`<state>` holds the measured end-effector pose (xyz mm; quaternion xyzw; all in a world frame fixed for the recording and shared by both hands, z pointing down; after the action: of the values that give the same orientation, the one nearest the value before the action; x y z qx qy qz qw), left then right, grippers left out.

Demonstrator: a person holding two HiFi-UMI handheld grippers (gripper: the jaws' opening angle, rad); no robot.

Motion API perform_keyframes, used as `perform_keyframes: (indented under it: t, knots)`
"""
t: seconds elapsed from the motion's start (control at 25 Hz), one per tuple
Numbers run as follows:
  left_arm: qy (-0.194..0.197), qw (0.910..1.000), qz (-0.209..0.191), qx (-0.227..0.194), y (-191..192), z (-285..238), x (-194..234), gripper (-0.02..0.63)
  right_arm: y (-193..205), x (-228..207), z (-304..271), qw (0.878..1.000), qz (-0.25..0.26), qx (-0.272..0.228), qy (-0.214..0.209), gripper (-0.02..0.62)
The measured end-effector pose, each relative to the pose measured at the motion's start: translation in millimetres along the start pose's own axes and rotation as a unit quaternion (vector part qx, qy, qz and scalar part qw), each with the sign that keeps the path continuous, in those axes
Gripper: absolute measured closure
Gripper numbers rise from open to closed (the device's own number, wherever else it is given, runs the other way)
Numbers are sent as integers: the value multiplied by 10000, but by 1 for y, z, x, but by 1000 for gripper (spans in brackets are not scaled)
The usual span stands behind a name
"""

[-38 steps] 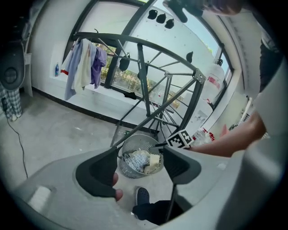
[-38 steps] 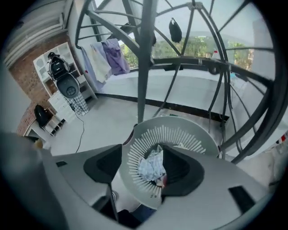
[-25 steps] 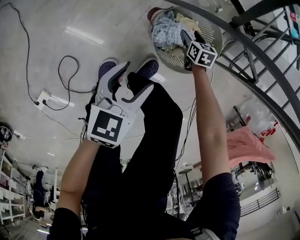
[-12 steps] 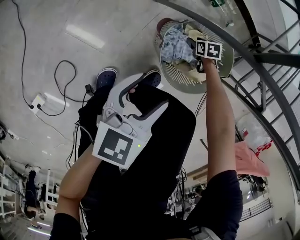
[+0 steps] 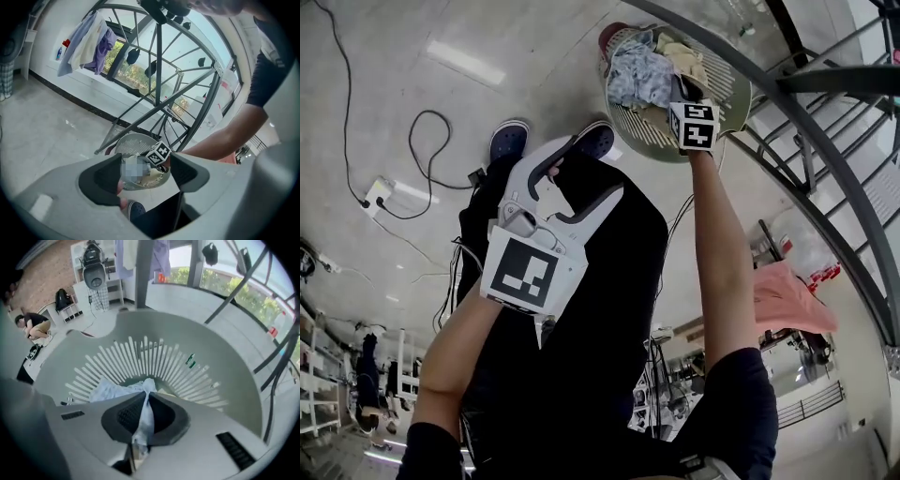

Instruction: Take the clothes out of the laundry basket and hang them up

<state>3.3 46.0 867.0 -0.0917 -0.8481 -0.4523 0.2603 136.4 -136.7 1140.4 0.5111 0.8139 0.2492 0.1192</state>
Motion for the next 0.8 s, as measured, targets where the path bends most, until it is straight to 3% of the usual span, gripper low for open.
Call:
perform_keyframes:
  t: [0.32, 0.52, 0.8]
  knots:
    - [98, 9993, -100, 345, -43, 38, -45, 292, -71, 28, 163, 9945, -245, -981, 271, 578]
    - [197, 9985, -293, 427, -105, 62, -75, 292, -133, 40, 277, 9890, 183, -1417, 383, 578]
    - [630, 9937, -791, 494, -187, 88, -110, 293, -229, 43, 428, 9689, 366, -2300, 831, 578]
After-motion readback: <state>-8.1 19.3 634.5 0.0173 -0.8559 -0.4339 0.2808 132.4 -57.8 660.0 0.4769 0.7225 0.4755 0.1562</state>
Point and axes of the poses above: the fingertips, and each gripper's own axes: z backward along the fingers, x to its left, y out of its underside, the point moved 1 cm from there along z, backward along the fingers, and after that the axes turned 9 degrees about -x, right-handed, at the moved point
